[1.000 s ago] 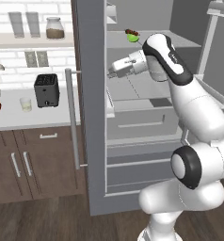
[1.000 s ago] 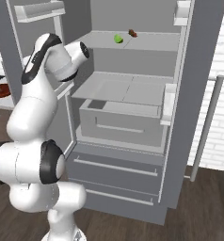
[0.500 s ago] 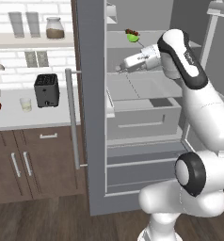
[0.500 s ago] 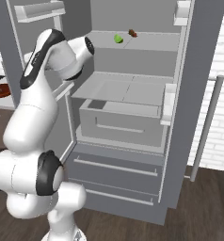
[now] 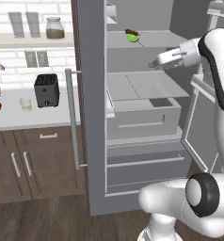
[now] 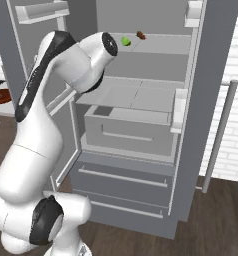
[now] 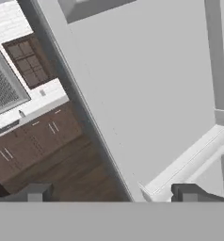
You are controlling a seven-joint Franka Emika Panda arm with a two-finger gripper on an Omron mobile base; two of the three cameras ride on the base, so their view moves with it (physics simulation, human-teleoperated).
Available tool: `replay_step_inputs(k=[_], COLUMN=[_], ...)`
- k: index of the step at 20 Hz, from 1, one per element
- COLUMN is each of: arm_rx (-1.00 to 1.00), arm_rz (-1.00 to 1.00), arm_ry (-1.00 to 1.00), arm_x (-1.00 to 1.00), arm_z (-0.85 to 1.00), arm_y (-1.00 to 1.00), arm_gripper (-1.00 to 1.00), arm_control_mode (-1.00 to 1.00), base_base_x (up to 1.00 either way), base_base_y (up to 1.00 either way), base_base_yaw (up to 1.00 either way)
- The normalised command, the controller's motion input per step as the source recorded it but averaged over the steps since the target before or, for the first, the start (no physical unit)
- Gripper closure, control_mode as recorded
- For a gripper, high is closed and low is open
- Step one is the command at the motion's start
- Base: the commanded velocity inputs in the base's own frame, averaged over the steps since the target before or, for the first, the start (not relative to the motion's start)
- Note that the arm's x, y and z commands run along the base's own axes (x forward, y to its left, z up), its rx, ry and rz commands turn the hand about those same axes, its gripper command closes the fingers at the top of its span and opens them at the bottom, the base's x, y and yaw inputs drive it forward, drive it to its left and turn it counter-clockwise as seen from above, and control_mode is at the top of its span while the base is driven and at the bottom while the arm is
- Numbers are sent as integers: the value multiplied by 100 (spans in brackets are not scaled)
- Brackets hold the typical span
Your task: Grab a lemon wedge from the fridge and one ice cube from the ice bowl, and put them in the glass of lemonade.
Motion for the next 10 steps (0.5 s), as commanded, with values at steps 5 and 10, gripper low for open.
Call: replay_step_inputs(k=[5, 10], arm_rx=[-21, -23], arm_rz=[-45, -51], arm_ry=[0, 0], arm_x=[-62, -71], arm_z=[0, -11], arm_y=[-74, -45], arm_gripper=[-100, -100], arm_control_mode=[-100, -100], base_base_x=[0, 0], base_base_y=[0, 0], base_base_yaw=[0, 0])
